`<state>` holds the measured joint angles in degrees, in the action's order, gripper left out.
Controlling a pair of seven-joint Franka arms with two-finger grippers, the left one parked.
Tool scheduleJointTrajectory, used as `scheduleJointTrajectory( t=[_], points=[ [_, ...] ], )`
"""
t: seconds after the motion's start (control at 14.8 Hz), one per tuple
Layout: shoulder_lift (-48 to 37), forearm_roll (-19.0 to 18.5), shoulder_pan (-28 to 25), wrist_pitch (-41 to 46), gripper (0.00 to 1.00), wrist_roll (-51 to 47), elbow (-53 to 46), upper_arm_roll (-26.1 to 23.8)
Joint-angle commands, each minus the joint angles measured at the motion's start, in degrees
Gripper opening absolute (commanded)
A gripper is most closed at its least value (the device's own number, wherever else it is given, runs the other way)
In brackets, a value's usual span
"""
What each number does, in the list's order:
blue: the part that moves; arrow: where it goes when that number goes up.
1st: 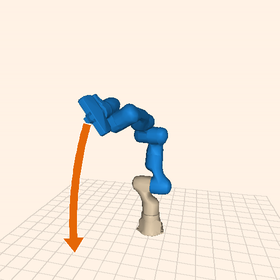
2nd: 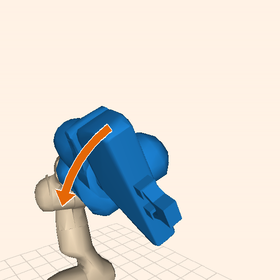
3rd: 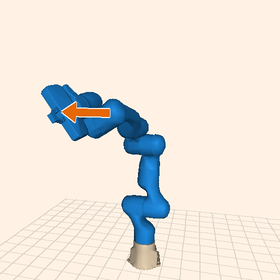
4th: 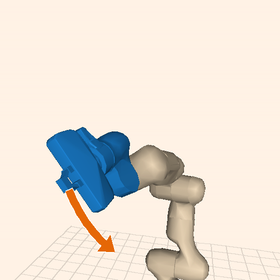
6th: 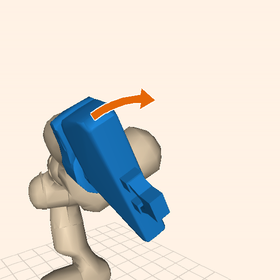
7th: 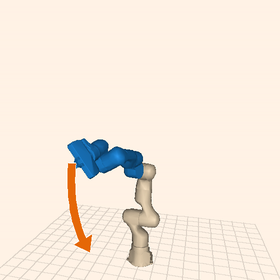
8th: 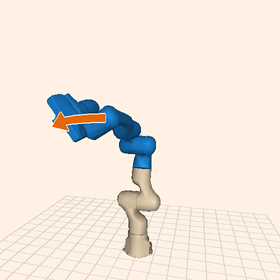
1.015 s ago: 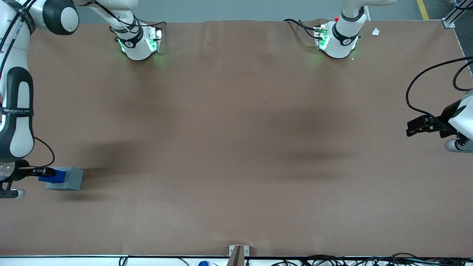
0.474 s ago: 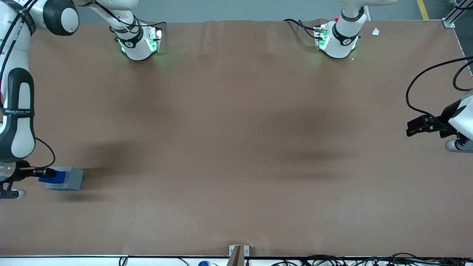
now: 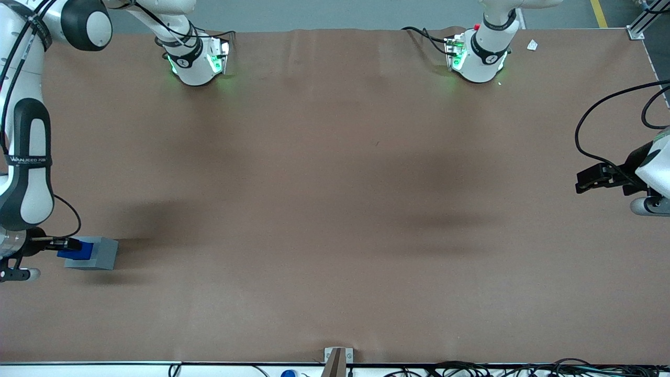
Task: Insert blue part into gray base with right arm
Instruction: 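Open the right gripper and raise it away from the base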
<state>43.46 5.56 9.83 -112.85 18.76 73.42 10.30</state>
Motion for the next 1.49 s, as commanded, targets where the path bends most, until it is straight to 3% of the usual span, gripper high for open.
scheduleJointTrajectory(
  t=[0.0, 0.07, 0.14, 0.2, 0.47, 0.74, 1.02, 1.42],
  points=[
    [-0.57, 0.85, -0.08, -0.88, 0.46, 0.75, 1.37, 0.16],
    [-0.57, 0.94, -0.08, -0.88, 0.73, 0.58, 1.37, 0.16],
    [-0.57, 1.11, -0.08, -0.79, 0.90, 0.40, 1.37, 0.16],
    [-0.57, 1.12, -0.17, -0.61, 1.00, 0.40, 1.37, 0.16],
    [-1.79, 1.03, -0.52, 0.09, 1.00, 0.31, 0.85, 0.16],
    [-10.13, 1.29, -6.14, 8.50, 1.00, -2.49, 1.37, 4.03],
    [-23.48, 1.29, -9.56, 13.70, 1.00, -3.46, 8.74, 3.77],
    [-35.01, 0.68, -13.52, 25.65, 1.00, -9.07, 9.11, 3.41]
  ],
)
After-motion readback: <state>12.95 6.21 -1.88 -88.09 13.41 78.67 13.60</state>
